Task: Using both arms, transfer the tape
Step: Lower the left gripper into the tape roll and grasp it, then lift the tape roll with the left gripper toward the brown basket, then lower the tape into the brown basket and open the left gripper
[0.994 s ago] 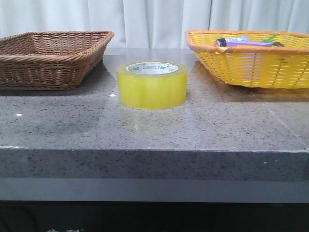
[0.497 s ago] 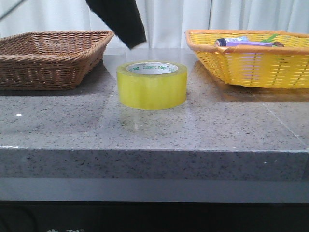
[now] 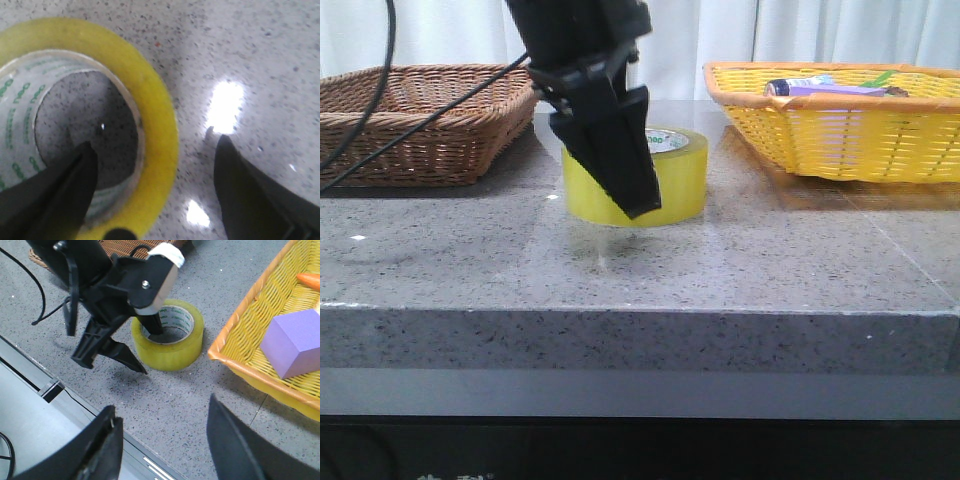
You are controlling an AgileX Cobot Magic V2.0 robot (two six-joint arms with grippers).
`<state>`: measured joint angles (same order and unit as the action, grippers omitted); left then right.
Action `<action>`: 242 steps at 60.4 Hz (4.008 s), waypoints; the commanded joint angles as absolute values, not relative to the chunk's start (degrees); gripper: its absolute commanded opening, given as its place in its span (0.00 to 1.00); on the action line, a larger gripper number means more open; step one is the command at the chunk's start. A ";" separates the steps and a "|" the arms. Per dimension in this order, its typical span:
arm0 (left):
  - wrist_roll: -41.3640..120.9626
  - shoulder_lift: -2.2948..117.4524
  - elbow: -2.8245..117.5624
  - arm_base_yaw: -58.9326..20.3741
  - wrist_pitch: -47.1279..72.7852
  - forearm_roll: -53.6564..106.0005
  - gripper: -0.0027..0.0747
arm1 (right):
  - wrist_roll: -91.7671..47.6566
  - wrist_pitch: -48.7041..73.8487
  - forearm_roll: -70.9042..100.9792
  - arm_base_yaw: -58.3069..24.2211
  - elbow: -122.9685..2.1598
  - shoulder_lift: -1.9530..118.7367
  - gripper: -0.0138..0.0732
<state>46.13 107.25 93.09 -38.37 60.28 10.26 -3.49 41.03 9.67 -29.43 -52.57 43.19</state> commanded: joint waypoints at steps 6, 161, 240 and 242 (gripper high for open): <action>46.36 106.48 95.19 -38.73 56.76 11.58 0.66 | -3.44 36.88 10.15 -29.32 -54.12 42.93 0.63; 16.99 108.51 120.66 -12.30 68.69 5.39 0.18 | -3.44 36.88 10.15 -29.32 -54.12 42.93 0.63; 8.43 110.47 123.62 -12.30 73.62 5.38 0.56 | -3.44 36.88 10.15 -29.32 -54.12 42.93 0.63; 6.90 109.39 123.62 -12.30 73.62 5.38 0.56 | -3.44 36.88 10.15 -29.32 -54.12 42.93 0.63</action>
<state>10.47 115.03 121.65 -12.26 71.65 4.73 -3.49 41.03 9.67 -29.43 -52.57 43.19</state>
